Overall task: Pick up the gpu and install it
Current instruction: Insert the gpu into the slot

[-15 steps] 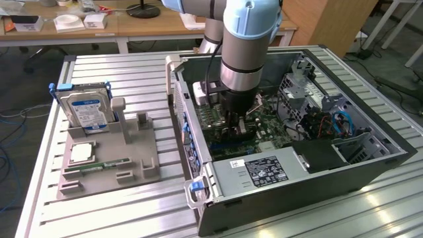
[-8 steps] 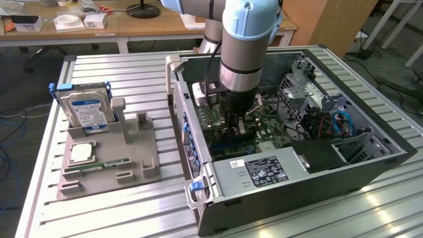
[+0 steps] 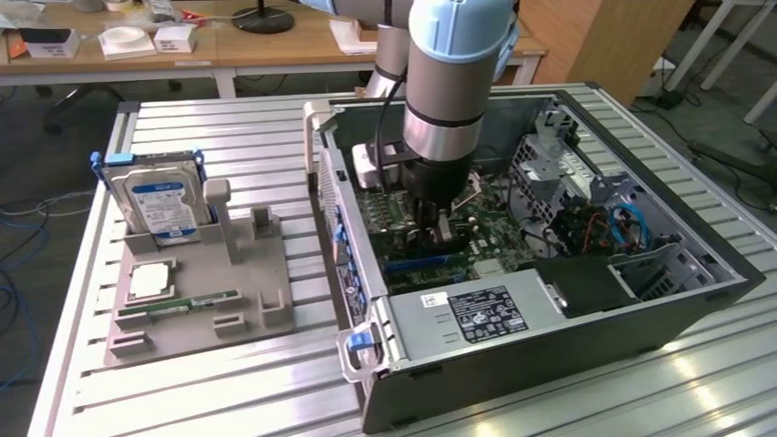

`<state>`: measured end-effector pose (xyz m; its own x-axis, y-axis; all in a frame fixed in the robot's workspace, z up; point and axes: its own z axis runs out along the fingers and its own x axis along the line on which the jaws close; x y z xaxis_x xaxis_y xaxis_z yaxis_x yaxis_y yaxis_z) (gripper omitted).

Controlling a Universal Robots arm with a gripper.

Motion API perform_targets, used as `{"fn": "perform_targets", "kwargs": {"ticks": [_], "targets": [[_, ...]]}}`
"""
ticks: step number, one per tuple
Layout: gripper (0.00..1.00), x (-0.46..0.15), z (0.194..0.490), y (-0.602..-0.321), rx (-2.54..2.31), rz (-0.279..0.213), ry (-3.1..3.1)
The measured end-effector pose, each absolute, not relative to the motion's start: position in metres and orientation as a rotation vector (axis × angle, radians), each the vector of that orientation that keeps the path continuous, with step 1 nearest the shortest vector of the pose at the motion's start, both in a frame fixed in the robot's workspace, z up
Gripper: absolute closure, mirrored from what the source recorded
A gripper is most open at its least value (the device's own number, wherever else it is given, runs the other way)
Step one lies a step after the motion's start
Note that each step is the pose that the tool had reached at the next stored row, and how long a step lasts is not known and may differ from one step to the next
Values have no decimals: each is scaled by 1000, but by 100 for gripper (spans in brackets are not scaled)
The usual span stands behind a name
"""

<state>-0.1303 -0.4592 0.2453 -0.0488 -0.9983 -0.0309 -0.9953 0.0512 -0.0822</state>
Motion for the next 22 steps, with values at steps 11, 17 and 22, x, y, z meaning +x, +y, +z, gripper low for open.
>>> {"fn": "perform_targets", "kwargs": {"ticks": [11,17,22], "targets": [[73,-130,246,-459,-2110,-59,2219],[73,-130,246,-459,-2110,-59,2219],[73,-130,246,-459,-2110,-59,2219]]}}
